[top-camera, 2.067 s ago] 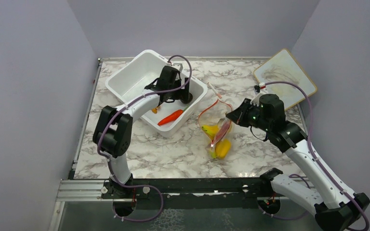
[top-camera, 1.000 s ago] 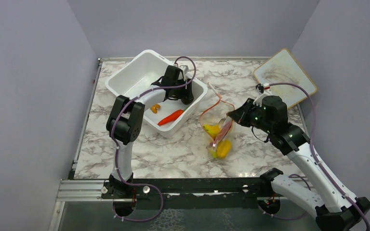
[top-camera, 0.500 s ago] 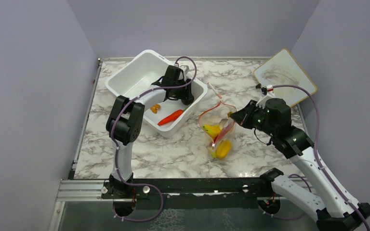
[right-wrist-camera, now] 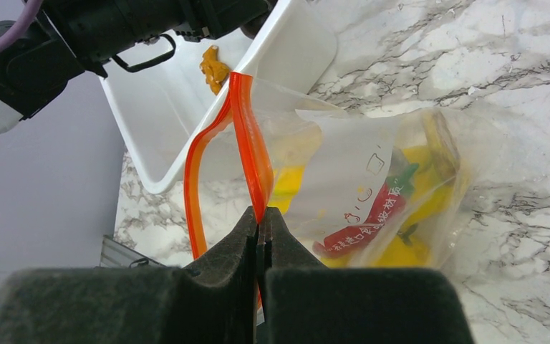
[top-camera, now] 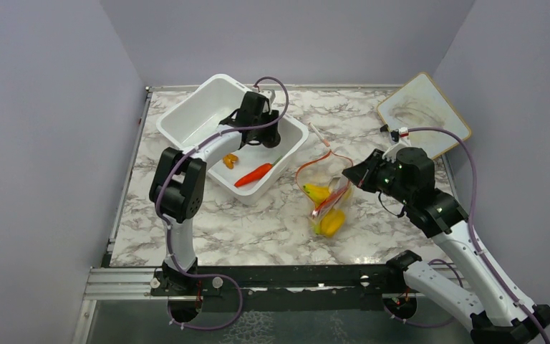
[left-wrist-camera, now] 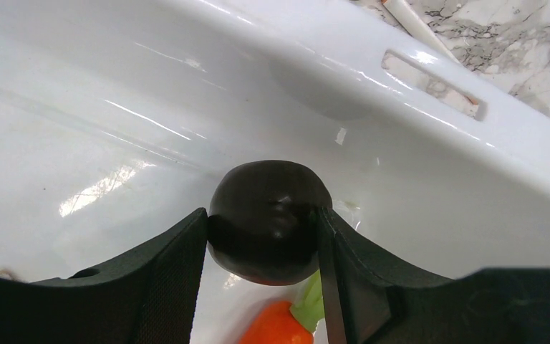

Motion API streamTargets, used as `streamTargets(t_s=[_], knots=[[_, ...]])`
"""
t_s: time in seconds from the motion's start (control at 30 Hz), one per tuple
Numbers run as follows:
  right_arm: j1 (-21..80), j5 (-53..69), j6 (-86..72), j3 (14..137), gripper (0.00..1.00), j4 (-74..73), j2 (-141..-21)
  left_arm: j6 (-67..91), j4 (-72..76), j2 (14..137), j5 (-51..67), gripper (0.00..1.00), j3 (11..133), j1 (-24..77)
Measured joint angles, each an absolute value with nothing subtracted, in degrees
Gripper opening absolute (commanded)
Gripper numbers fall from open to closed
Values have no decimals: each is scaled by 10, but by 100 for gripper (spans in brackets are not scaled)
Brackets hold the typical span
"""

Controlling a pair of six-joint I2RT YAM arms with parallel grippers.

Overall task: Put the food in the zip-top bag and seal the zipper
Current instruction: Pick up the fake fruit from the bin.

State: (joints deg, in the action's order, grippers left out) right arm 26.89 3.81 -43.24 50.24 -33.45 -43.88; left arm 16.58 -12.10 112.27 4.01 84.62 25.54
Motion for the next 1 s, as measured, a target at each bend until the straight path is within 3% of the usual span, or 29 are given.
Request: streamTargets(t_s=[0.67,1.0], knots=[[269,54,-442,489,1,-320,-456,168,-162,953,21,38,818,255],[269,76,-458,483,1,-307,-473,209,-158,878,123,38,803,255]])
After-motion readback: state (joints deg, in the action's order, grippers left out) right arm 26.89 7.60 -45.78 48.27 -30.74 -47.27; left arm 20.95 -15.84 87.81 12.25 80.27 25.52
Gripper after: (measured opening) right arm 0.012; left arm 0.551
